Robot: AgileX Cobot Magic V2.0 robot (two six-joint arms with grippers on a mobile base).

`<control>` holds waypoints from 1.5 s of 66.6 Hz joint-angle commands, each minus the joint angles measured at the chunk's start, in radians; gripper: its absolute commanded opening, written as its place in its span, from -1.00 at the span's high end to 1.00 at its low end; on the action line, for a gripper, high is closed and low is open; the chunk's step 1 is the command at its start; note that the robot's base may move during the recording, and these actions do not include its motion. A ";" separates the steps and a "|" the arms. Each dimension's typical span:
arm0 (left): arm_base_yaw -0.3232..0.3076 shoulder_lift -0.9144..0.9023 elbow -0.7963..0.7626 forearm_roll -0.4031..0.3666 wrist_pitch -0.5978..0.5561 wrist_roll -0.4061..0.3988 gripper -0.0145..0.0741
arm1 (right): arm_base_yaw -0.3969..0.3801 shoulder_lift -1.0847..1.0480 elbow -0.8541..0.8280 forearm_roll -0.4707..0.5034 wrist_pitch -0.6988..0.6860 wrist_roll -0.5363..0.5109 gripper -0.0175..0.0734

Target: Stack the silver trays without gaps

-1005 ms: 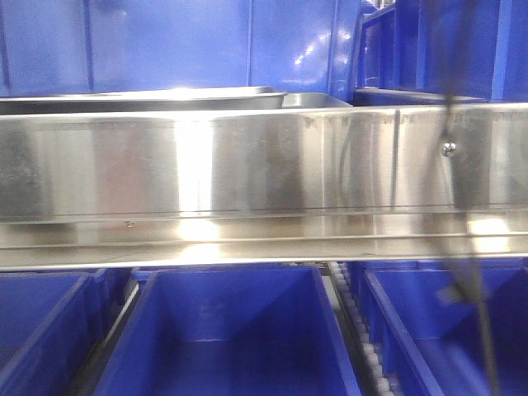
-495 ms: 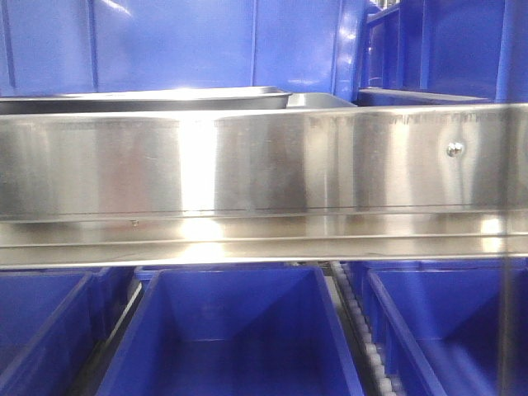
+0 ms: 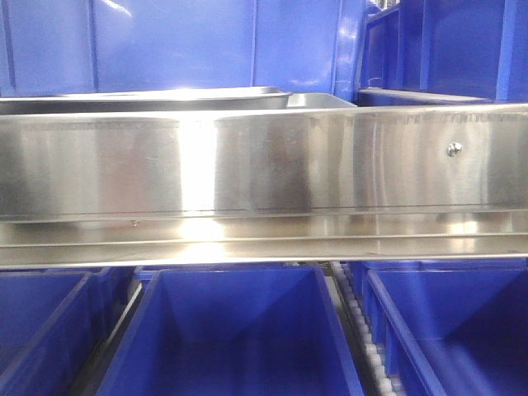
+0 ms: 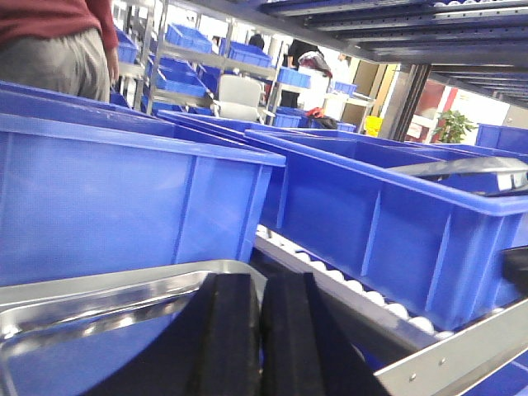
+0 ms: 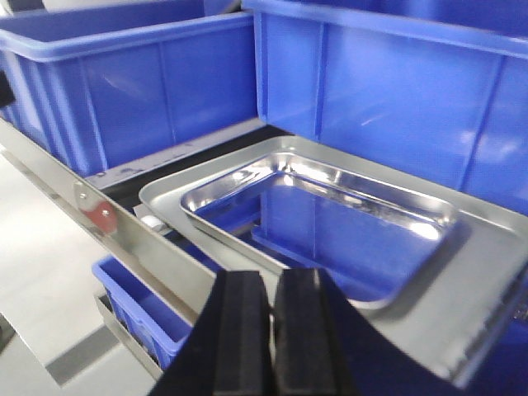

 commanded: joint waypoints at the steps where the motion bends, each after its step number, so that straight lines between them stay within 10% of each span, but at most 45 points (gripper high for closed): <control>1: -0.007 -0.029 0.013 0.013 -0.020 0.002 0.66 | -0.001 -0.066 0.034 -0.015 -0.024 -0.007 0.65; 71: -0.007 -0.034 0.013 0.013 -0.020 0.002 0.66 | -0.005 -0.235 0.072 -0.015 0.043 -0.014 0.65; 82: -0.007 -0.034 0.013 0.013 -0.020 0.002 0.66 | -0.047 -0.269 0.123 0.029 0.031 -0.202 0.65; 100: -0.007 -0.034 0.013 0.013 -0.020 0.002 0.66 | -0.406 -0.402 0.288 0.440 -0.149 -0.756 0.65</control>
